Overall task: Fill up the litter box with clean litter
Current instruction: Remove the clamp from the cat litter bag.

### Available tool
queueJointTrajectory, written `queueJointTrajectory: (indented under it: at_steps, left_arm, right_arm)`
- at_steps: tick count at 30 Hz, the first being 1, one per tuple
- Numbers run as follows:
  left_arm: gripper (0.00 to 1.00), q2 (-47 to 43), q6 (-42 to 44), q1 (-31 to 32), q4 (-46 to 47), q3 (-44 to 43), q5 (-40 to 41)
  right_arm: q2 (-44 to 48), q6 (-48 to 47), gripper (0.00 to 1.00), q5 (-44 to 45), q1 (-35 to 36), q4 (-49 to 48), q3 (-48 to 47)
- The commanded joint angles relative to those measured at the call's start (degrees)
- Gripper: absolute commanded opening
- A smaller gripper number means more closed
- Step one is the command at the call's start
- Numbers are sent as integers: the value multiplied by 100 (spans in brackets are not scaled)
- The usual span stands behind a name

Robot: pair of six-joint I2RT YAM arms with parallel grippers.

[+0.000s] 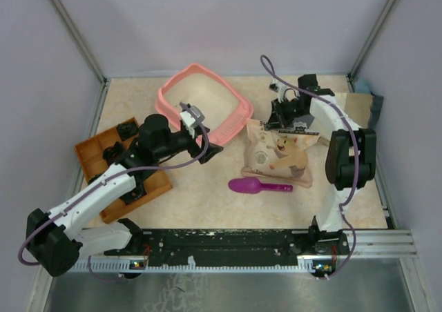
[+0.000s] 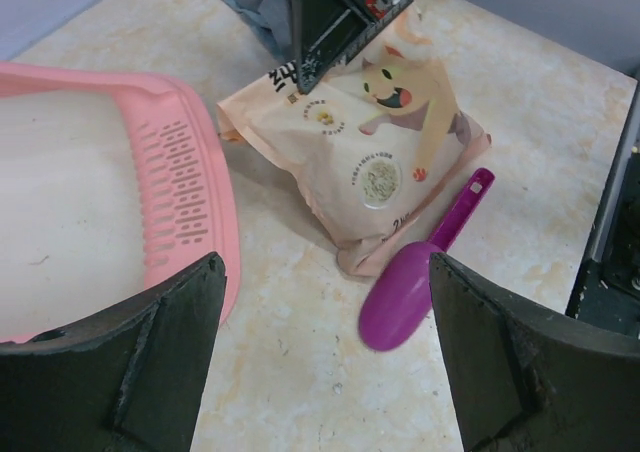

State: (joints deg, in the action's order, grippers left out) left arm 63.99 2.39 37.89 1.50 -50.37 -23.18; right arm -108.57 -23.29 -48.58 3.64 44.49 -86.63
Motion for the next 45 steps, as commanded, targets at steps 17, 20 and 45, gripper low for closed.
queueJointTrajectory:
  at_steps: [17, 20, 45]
  left_arm:
    - [87, 898, 539, -740, 2081, 222, -2181]
    - [86, 1325, 747, -738, 2327, -8, -2412]
    - [50, 3821, 1194, -238, 3116, -1366, -3755]
  right_arm:
    - [3125, -1207, 0, -483, 1169, -1477, 1661]
    - [3428, -1224, 0, -507, 1191, -1582, 1875]
    - [3657, -1244, 0, -328, 1191, -1342, 2256]
